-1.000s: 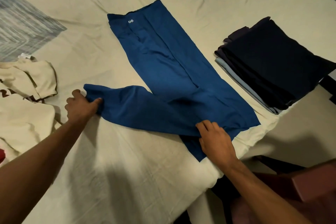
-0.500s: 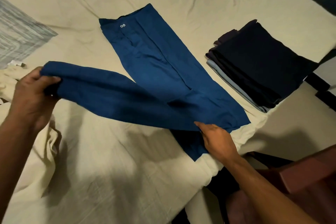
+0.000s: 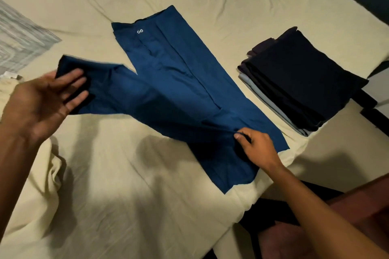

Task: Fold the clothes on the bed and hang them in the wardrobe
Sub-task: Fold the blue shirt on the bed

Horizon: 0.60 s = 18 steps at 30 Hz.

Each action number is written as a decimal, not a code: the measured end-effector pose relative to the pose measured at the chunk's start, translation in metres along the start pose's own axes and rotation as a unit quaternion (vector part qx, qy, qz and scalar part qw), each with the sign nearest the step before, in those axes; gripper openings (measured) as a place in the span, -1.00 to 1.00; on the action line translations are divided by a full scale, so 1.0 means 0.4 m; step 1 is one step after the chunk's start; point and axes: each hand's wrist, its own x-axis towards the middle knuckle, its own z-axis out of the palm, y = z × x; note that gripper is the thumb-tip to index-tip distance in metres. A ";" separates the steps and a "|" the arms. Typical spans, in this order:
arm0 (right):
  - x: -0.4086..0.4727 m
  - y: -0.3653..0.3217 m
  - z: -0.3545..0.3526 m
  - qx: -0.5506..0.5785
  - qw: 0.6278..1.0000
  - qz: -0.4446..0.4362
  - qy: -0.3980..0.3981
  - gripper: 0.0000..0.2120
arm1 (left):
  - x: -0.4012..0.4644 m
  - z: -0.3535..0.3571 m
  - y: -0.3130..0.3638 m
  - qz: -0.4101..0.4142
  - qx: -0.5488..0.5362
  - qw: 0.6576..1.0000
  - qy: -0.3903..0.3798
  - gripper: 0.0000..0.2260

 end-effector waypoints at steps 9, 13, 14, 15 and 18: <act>0.157 0.032 -0.023 0.051 0.997 0.043 -0.046 -0.63 | 0.131 0.255 0.070 0.192 0.229 0.949 0.101 -0.87; 0.212 0.057 -0.022 0.056 0.991 0.027 -0.116 -0.59 | 0.251 0.319 0.083 0.201 0.327 0.908 0.169 -0.90; 0.225 0.060 -0.027 0.064 0.990 0.021 -0.128 -0.58 | 0.284 0.339 0.096 0.198 0.335 0.903 0.182 -0.84; 0.243 0.064 -0.032 0.074 0.988 0.020 -0.137 -0.57 | 0.323 0.363 0.110 0.193 0.342 0.899 0.192 -0.80; 0.291 0.074 -0.050 0.104 0.983 0.018 -0.149 -0.55 | 0.434 0.440 0.152 0.169 0.368 0.891 0.204 -0.79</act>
